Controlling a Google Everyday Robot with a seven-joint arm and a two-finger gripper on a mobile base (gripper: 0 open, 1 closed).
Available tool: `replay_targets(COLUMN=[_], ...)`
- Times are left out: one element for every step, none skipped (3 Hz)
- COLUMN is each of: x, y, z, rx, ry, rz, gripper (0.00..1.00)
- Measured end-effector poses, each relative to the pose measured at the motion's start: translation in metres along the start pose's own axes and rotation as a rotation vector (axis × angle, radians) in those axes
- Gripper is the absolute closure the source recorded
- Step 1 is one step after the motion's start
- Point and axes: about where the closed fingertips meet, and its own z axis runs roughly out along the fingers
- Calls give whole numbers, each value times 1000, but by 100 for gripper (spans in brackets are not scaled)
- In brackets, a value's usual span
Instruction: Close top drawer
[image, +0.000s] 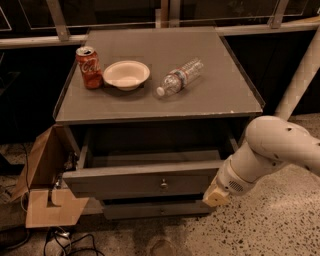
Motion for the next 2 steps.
replay_targets(x=[-15, -30], y=[-20, -45], z=[-4, -8], rx=[47, 108], ry=[-26, -38], rz=[9, 22], gripper=[100, 100])
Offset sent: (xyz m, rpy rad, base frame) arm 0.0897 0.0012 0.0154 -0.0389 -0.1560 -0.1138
